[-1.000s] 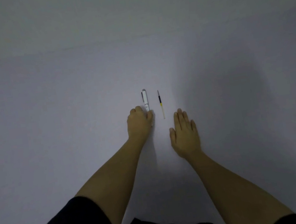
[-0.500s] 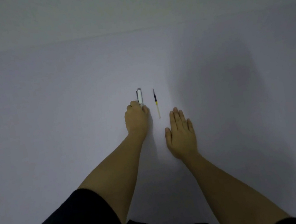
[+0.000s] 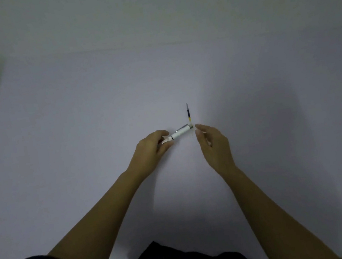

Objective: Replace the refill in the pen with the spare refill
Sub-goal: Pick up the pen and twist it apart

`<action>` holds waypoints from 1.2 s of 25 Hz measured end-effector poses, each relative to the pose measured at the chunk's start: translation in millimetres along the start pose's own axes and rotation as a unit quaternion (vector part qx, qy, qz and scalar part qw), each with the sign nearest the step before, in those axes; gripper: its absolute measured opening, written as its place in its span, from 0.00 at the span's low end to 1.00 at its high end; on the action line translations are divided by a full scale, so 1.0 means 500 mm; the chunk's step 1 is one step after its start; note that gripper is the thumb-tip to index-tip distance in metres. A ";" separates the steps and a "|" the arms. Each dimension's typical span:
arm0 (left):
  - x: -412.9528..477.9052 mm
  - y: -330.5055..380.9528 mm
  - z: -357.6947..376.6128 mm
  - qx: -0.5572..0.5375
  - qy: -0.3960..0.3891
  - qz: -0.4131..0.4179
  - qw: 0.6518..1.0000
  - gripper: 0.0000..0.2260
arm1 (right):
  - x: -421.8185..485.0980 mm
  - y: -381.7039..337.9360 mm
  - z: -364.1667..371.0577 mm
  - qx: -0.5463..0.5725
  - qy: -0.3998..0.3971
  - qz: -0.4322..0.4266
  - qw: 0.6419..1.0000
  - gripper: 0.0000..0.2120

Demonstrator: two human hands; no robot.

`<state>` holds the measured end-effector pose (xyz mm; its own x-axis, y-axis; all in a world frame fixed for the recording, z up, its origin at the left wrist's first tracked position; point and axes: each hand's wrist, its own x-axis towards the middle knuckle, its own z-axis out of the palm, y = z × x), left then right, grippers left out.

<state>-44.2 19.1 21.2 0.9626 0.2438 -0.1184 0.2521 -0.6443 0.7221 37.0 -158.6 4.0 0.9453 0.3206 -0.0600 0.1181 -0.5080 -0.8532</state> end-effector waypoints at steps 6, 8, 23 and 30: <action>-0.031 0.040 -0.014 0.031 0.050 0.093 0.994 0.11 | -0.028 -0.077 -0.014 0.152 -0.029 0.045 0.987 0.06; -0.038 0.051 -0.014 0.029 0.088 0.082 0.992 0.12 | -0.033 -0.092 -0.018 0.207 -0.037 0.067 0.975 0.04; -0.056 0.018 0.005 0.019 0.091 0.003 0.996 0.16 | 0.009 -0.053 -0.054 0.313 0.039 0.165 0.934 0.07; -0.016 0.024 0.006 -0.057 0.099 -0.041 0.993 0.16 | 0.058 0.032 -0.028 -0.011 -0.020 0.194 0.981 0.11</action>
<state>-48.5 7.2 28.5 0.8981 0.4368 -0.0510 0.3040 -0.5327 0.7898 70.4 -168.7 -4.1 0.9075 0.1312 -0.3989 -0.2408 -0.6155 -0.7504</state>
